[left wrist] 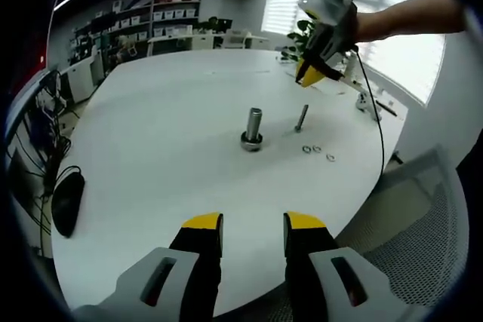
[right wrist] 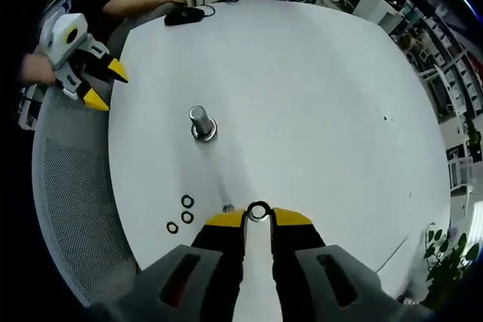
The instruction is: Place the washer onto the threaded stud by aligning its center hole with the stud, sliding it down to the base, and recovering from edge contact or off-axis alignment until the washer reaches the visible bottom stop.
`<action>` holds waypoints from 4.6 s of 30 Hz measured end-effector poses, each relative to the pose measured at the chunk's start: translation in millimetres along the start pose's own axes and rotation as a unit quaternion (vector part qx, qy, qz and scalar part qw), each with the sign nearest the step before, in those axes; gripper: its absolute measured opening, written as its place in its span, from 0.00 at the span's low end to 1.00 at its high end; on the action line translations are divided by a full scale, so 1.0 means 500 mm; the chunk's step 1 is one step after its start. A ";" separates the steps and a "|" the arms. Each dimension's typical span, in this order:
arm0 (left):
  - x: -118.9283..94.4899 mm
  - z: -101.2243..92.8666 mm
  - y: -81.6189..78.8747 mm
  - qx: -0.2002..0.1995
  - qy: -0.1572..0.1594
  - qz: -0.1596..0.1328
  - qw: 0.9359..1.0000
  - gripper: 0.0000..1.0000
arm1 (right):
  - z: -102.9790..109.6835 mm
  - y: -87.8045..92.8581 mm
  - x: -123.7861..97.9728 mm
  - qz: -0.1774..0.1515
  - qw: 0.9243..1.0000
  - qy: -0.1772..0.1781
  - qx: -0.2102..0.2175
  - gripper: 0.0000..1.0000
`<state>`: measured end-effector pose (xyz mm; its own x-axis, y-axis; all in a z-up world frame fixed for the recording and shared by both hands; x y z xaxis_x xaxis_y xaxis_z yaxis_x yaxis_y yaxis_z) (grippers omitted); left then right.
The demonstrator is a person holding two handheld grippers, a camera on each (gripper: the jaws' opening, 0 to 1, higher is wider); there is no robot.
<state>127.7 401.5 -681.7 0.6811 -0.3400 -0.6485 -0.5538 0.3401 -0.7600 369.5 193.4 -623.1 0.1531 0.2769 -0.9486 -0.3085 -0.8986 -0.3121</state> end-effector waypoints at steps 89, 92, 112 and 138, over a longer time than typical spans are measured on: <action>-0.003 0.006 0.000 -0.012 -0.007 -0.007 1.000 0.29 | 0.043 0.062 0.164 0.102 0.992 -0.041 -0.061 0.17; -0.001 0.008 0.001 -0.012 -0.006 -0.003 1.000 0.29 | 0.040 0.058 0.164 0.094 0.993 -0.042 -0.054 0.18; -0.002 0.010 0.002 -0.011 -0.011 0.001 1.000 0.29 | 0.029 0.069 0.144 0.074 0.996 -0.047 -0.035 0.26; 0.000 0.007 0.003 -0.004 -0.010 0.008 1.000 0.29 | 0.023 0.113 0.075 0.010 0.999 -0.044 -0.001 0.31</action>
<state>128.3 405.3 -682.6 0.6818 -0.3166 -0.6595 -0.5685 0.3381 -0.7500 347.0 156.9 -676.9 0.0633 0.2886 -0.9553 -0.3096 -0.9044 -0.2938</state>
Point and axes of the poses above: the point that each gripper's makers call its tool centre point, and the gripper's own axes: x roughly forward along the fingers, z roughly to its left, y roughly out of its underside, the point moved 9 cm from there along -x, roughly backward along the fingers, and after that the axes turned 15 degrees about x, right-handed, at the moved point
